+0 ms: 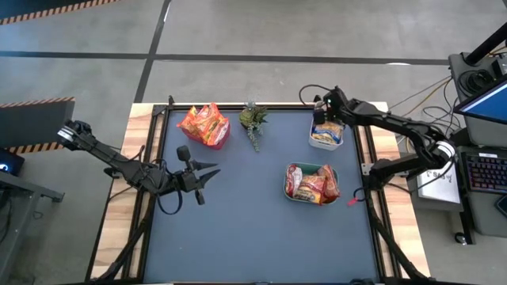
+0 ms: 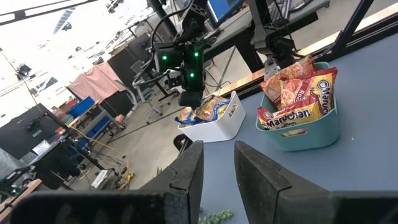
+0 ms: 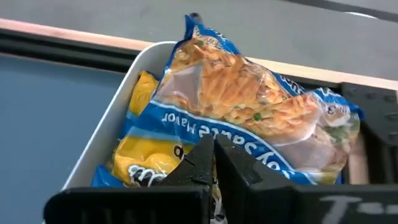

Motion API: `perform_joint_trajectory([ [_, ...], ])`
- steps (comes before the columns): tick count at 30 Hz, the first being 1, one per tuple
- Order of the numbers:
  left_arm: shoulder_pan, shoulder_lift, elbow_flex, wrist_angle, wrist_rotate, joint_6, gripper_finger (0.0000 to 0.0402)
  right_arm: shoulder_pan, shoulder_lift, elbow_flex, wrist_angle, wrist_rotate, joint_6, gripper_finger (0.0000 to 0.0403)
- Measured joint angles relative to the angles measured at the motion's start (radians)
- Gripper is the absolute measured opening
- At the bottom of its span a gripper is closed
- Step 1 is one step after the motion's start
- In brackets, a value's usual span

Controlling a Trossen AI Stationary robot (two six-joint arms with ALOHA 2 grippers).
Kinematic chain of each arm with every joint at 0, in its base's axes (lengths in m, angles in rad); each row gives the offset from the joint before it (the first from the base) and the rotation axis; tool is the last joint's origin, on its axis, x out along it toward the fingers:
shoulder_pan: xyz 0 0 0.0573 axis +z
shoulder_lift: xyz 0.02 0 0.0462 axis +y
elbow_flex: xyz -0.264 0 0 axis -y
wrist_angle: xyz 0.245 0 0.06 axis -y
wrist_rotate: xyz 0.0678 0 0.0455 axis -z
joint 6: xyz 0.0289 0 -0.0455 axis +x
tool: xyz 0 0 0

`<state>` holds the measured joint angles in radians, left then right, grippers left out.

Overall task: Sort Maruchan noodles
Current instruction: Put the blue noodle pack into the white bin, then return to Home Position

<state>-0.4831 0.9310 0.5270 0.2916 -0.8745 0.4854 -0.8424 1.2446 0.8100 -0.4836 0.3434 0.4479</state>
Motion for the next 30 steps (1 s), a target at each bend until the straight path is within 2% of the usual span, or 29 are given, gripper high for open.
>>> perform_joint_trajectory([
  [16, 0.001, 0.0, 0.0, 0.0, 0.0, 0.0, 0.0073, 0.033, -0.006, -0.011, 0.017, -0.013, 0.012, 0.0009],
  [23, 0.001, 0.0, 0.0, 0.0, 0.0, -0.01, 0.0073, 0.05, -0.135, 0.028, 0.012, -0.011, -0.005, 0.0009],
  [26, 0.001, 0.0, 0.0, 0.0, 0.0, -0.025, 0.0073, 0.107, -0.214, 0.013, 0.01, -0.01, -0.007, 0.0009],
  [30, 0.001, 0.0, 0.0, 0.0, 0.001, -0.07, 0.0073, 0.282, -0.337, -0.064, 0.059, -0.006, 0.017, 0.0009],
])
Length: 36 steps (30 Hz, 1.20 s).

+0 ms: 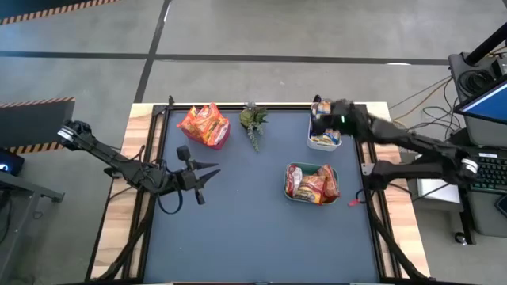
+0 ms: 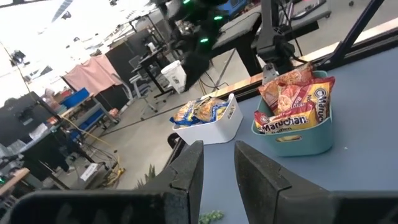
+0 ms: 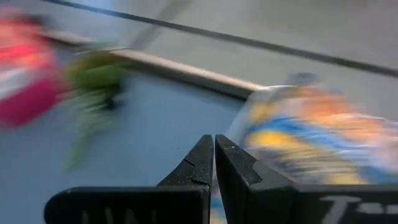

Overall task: Sort Maruchan noodles
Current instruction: Return to Home Position

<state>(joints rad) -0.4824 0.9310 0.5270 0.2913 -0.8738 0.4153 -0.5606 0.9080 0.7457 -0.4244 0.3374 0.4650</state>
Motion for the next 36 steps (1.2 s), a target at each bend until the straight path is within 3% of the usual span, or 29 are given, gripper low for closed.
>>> perform_joint_trajectory([
  [4, 0.0, 0.0, 0.0, -0.006, 0.001, -0.047, 0.0073, 0.278, -0.114, -0.186, 0.271, -0.004, -0.027, 0.0009],
  [8, -0.004, -0.011, 0.002, -0.133, 0.027, -0.152, 0.0073, 0.545, -0.187, -0.368, 0.546, 0.0, -0.234, 0.0009],
  [13, -0.008, -0.086, 0.001, -0.345, 0.027, -0.346, 0.0073, 0.723, -0.273, -0.473, 0.604, 0.084, -0.431, 0.0009],
  [17, -0.008, -0.178, -0.017, -0.367, 0.027, -0.366, 0.0073, 0.776, -0.332, -0.517, 0.627, 0.082, -0.404, 0.0009],
  [22, -0.006, -0.335, -0.096, -0.36, 0.027, -0.355, 0.0066, 0.783, -0.41, -0.578, 0.734, 0.081, -0.513, 0.0009],
  [26, -0.006, -0.474, -0.173, -0.308, 0.027, -0.354, 0.0052, 0.783, -0.481, -0.617, 0.761, 0.023, -0.546, 0.0009],
  [36, -0.003, -0.735, -0.388, -0.057, 0.027, -0.266, 0.0038, 0.776, -0.638, -0.677, 0.775, 0.022, -0.637, 0.0009],
])
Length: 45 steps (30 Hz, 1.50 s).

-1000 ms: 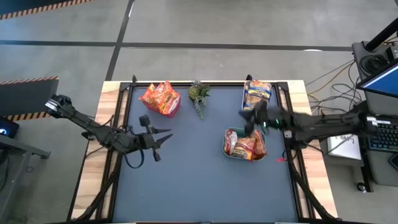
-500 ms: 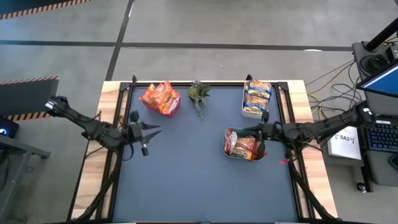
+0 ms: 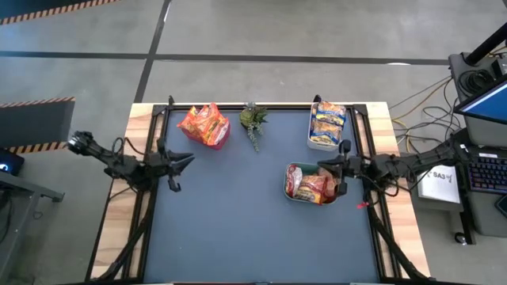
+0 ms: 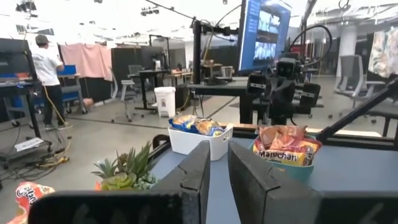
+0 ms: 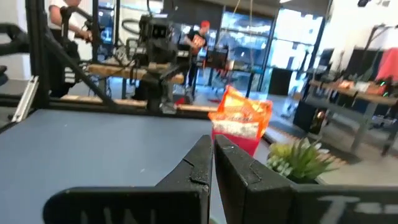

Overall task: Sort Maruchan noodles
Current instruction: Return to Home Position

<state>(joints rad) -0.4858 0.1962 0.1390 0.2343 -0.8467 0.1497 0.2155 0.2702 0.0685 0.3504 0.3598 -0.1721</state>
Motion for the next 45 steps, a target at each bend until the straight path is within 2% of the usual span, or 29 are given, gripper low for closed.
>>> perform_joint_trajectory([
  [11, 0.0, -0.178, -0.052, -0.037, -0.002, 0.047, 0.0038, -0.013, -0.191, -0.038, -0.081, -0.008, -0.051, 0.0009],
  [17, 0.0, -0.197, -0.088, -0.051, 0.002, 0.034, 0.0038, -0.013, -0.269, -0.039, -0.09, -0.137, -0.064, 0.0009],
  [20, 0.0, -0.197, -0.129, -0.071, 0.062, -0.001, 0.0038, -0.013, -0.269, -0.04, -0.087, -0.179, -0.078, 0.0009],
  [24, 0.002, -0.191, -0.129, -0.156, 0.146, -0.109, 0.0038, -0.013, -0.269, -0.056, -0.072, -0.182, -0.11, 0.0009],
  [26, 0.002, -0.189, -0.129, -0.156, 0.14, -0.119, 0.0038, -0.013, -0.266, -0.056, -0.067, -0.176, -0.123, 0.0009],
  [28, 0.002, -0.182, -0.129, -0.161, 0.081, -0.118, 0.0038, -0.013, -0.268, -0.056, -0.066, -0.14, -0.14, 0.0009],
  [31, 0.002, -0.169, -0.126, -0.172, -0.029, -0.106, 0.0038, -0.013, -0.261, -0.056, -0.095, -0.002, -0.13, 0.0009],
  [35, 0.002, -0.164, -0.12, -0.168, -0.053, -0.107, 0.0038, -0.013, -0.242, -0.056, -0.11, 0.116, -0.084, 0.0009],
  [45, 0.002, -0.163, -0.12, -0.17, -0.053, -0.107, 0.0039, -0.013, -0.222, -0.057, -0.114, 0.131, -0.055, 0.0009],
])
